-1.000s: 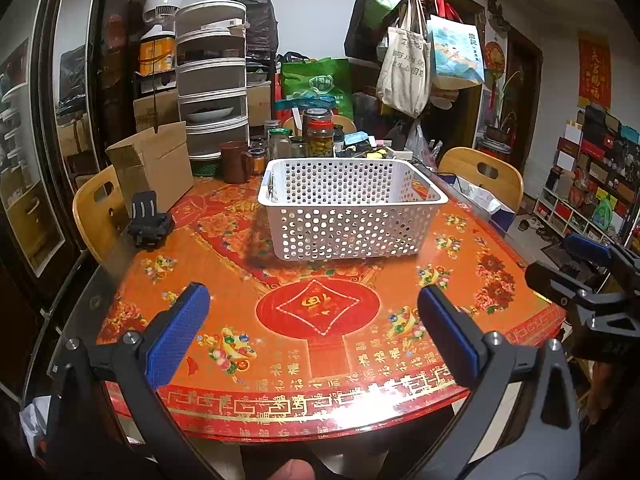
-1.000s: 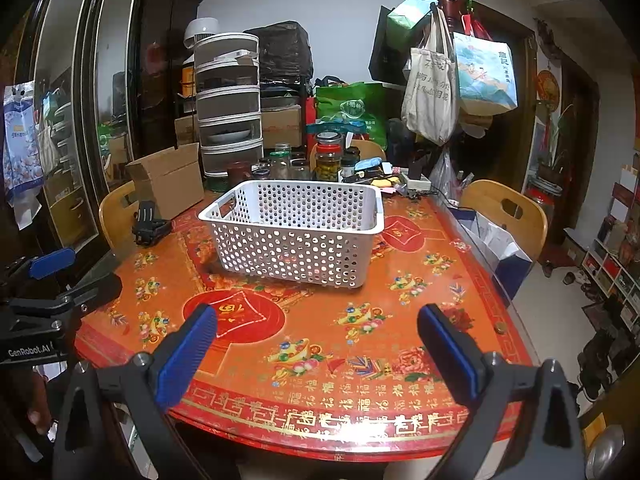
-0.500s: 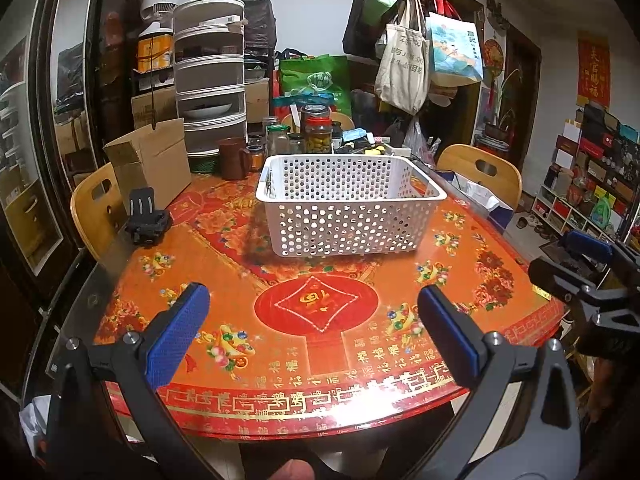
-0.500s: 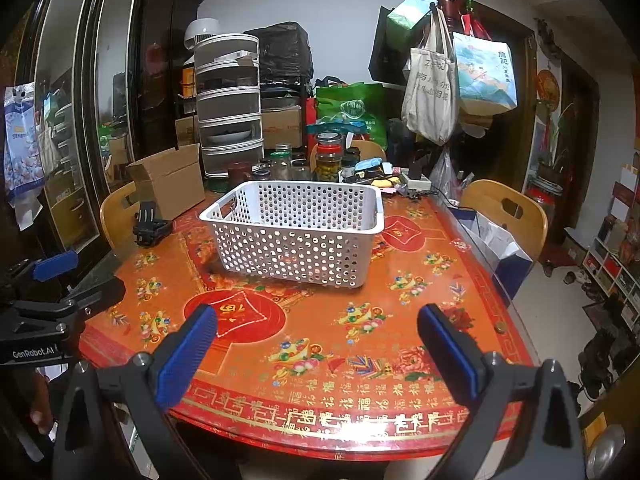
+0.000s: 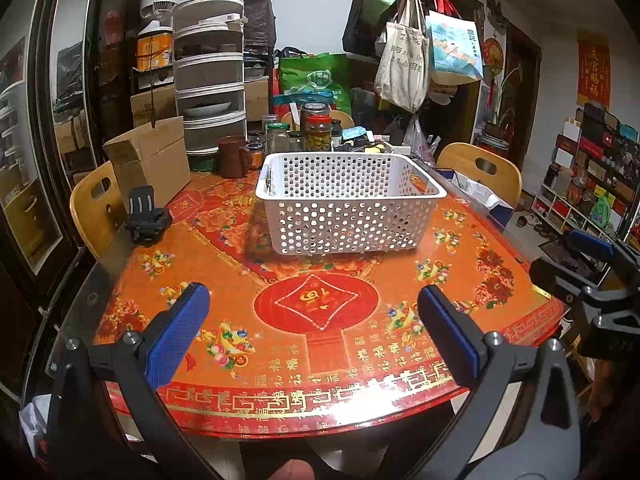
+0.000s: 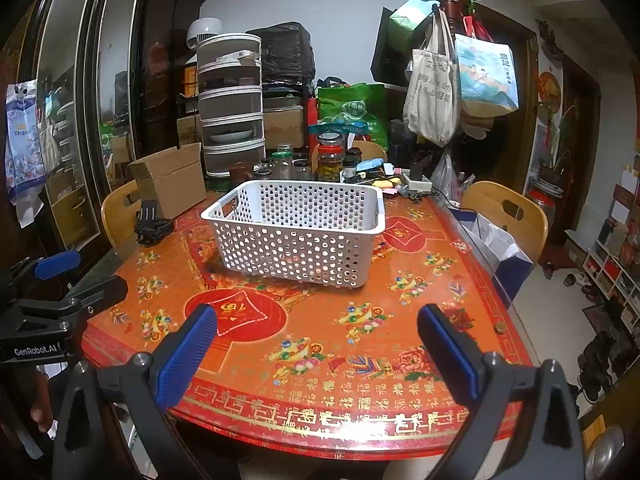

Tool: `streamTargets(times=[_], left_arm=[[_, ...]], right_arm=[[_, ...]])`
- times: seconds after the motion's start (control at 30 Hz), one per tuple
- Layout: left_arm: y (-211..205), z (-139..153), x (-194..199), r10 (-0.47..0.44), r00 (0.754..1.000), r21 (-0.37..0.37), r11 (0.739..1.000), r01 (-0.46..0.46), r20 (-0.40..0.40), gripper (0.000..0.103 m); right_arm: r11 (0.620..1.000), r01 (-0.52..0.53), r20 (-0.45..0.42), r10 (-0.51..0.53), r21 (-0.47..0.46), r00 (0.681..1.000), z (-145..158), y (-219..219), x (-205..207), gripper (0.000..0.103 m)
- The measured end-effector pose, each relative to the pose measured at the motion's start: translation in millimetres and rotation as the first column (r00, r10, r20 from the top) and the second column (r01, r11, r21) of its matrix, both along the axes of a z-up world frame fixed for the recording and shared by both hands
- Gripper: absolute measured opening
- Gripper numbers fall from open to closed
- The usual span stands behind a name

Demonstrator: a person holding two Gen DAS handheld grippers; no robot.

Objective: Organize soft objects

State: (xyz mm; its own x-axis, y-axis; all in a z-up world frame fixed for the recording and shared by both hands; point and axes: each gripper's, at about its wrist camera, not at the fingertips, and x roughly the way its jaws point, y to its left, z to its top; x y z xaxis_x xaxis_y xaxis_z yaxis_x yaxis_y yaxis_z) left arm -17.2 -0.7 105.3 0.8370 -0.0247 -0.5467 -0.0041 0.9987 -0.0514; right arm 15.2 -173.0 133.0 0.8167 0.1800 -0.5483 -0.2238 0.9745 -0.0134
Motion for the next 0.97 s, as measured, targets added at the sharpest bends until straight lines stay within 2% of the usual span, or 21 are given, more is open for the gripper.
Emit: streamTargets(times=[0.97], left_arm=[[-1.1,-2.0,-0.1,-0.011,1.0,0.002,1.0,0.011,0.003,0.103]], right_arm=[[1.0,0.0,0.0,0.0,0.0,1.0,-0.5,0.0,-0.2,0.1]])
